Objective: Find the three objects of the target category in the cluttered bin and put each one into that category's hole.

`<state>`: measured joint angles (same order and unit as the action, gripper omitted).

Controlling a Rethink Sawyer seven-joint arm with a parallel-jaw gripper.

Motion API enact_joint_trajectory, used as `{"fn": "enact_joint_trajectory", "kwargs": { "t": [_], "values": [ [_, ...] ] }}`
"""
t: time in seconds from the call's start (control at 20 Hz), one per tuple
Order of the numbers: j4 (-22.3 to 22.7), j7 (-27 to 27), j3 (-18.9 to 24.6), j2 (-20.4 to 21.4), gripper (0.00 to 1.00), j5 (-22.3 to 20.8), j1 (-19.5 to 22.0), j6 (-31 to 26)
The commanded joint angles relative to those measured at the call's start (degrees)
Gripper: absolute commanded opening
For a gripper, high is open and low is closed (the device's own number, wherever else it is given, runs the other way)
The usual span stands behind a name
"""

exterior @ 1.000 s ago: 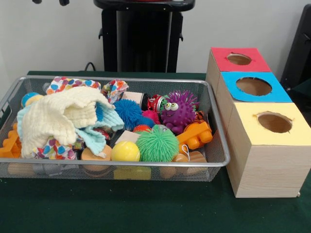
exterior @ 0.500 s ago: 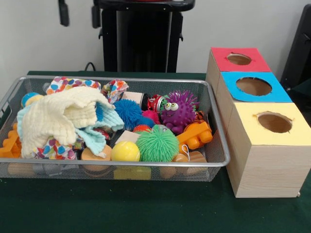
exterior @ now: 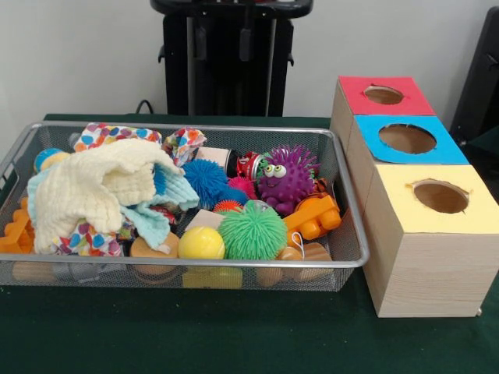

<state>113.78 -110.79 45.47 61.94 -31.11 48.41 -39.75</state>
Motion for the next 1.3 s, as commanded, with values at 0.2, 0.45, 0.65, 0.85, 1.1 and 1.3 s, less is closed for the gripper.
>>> {"fn": "enact_joint_trajectory", "kwargs": {
  "t": [0.2, 0.45, 0.65, 0.85, 1.1, 1.3],
  "values": [
    [5.6, 22.4, 9.4, -6.5, 1.0, -11.1, -0.2, 2.5],
    [5.5, 35.4, 16.2, -16.2, 1.0, -17.0, 0.7, 1.4],
    [5.5, 39.2, 18.0, -18.9, 1.0, -19.7, -0.3, 0.1],
    [3.8, 37.3, 15.6, -20.0, 1.0, -23.3, -3.3, 1.2],
    [2.3, 34.0, 12.7, -21.0, 1.0, -25.2, -4.8, 3.1],
    [3.0, 30.5, 12.2, -19.4, 1.0, -22.1, -1.3, 3.7]
  ]
}}
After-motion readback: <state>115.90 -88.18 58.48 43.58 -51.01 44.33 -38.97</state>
